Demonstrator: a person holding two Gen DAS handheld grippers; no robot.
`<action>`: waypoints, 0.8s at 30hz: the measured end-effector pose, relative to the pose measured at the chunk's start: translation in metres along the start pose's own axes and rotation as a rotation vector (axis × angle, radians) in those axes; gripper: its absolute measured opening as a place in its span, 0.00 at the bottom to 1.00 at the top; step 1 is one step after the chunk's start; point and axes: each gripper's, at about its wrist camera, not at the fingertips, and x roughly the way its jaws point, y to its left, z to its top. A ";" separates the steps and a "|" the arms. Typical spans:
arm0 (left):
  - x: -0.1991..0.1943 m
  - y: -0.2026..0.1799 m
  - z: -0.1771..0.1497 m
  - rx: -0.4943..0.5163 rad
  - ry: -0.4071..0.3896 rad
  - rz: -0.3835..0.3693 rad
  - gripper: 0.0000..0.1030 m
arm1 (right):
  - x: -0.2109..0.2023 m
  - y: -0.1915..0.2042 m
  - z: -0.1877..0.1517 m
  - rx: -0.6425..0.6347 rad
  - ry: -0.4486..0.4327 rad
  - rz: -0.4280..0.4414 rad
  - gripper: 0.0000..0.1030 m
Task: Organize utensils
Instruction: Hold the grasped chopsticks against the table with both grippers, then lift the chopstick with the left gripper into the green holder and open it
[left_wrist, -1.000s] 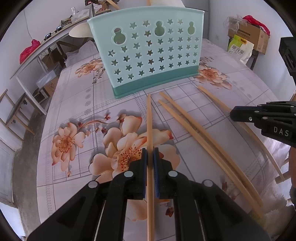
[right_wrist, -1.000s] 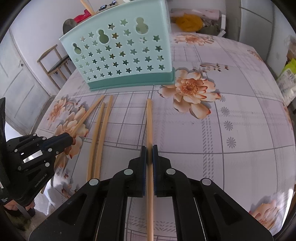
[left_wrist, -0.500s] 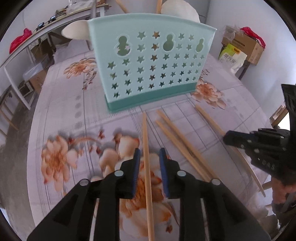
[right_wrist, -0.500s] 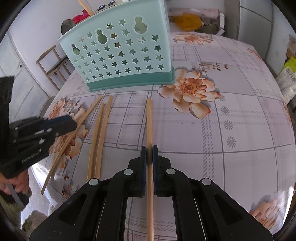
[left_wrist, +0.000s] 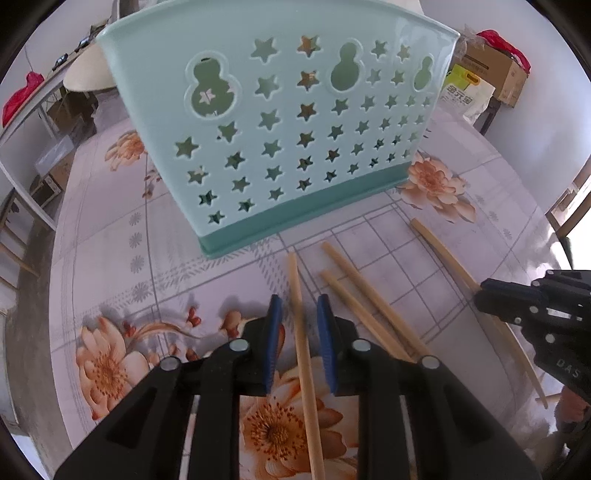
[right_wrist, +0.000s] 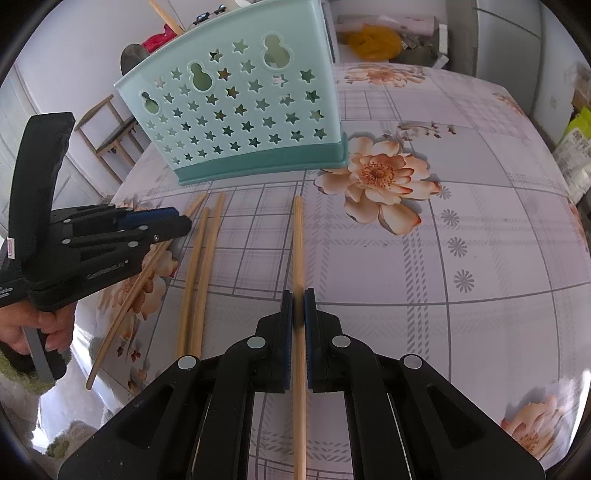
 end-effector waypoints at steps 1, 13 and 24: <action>0.000 0.000 0.000 -0.002 -0.001 0.002 0.06 | 0.000 0.000 0.000 0.001 -0.001 0.001 0.04; -0.081 0.015 -0.002 -0.101 -0.212 -0.046 0.05 | 0.000 0.000 -0.001 0.005 -0.007 0.010 0.04; -0.199 0.040 0.004 -0.233 -0.550 -0.242 0.05 | 0.000 0.000 -0.001 0.011 -0.010 0.012 0.04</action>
